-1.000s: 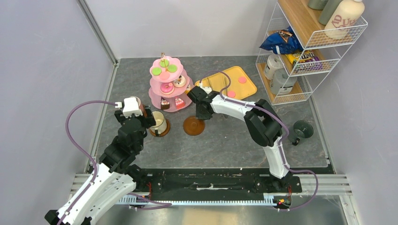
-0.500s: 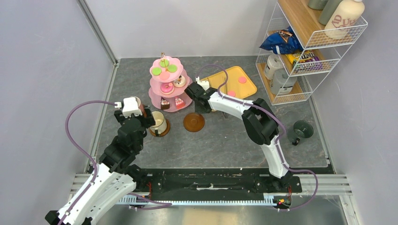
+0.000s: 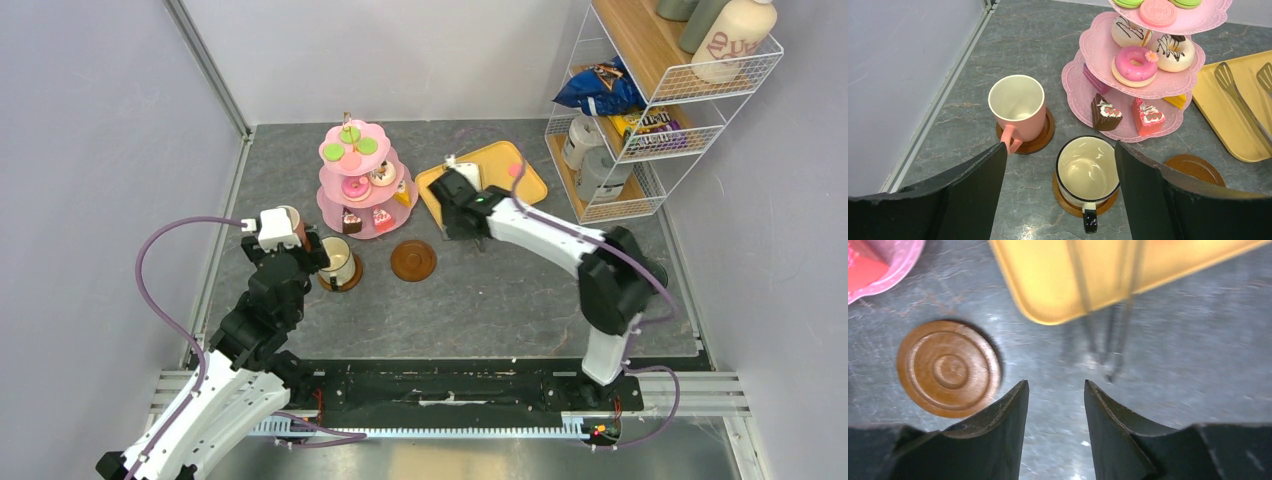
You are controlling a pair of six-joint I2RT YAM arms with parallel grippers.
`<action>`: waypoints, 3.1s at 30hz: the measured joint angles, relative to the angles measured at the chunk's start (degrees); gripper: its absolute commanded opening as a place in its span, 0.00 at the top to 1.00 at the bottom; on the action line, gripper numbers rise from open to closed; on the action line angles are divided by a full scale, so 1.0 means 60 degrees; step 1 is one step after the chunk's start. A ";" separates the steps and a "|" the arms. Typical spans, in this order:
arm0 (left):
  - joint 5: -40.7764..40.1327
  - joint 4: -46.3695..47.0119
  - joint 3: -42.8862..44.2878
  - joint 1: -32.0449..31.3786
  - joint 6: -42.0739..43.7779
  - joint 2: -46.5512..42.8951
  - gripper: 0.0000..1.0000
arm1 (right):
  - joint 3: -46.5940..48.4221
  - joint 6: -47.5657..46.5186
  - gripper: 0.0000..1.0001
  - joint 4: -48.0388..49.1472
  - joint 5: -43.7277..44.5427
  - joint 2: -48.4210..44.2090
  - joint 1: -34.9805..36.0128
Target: Serve the afternoon tea
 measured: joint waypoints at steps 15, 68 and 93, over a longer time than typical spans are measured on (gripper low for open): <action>0.0022 -0.0004 -0.0004 0.0007 0.0000 -0.0109 0.14 | -0.3974 -0.0069 0.42 -0.1708 0.0295 -0.5614 -0.4805; 0.0240 -0.0004 -0.0007 0.0007 0.0000 -0.0109 0.15 | -0.6226 0.0175 1.00 -0.0929 -0.1169 -0.6400 -0.7260; -0.0579 0.0211 -0.0266 0.0251 0.0000 -0.1027 0.14 | 0.0270 -0.1508 1.00 -0.1982 -0.0841 -0.1377 0.1053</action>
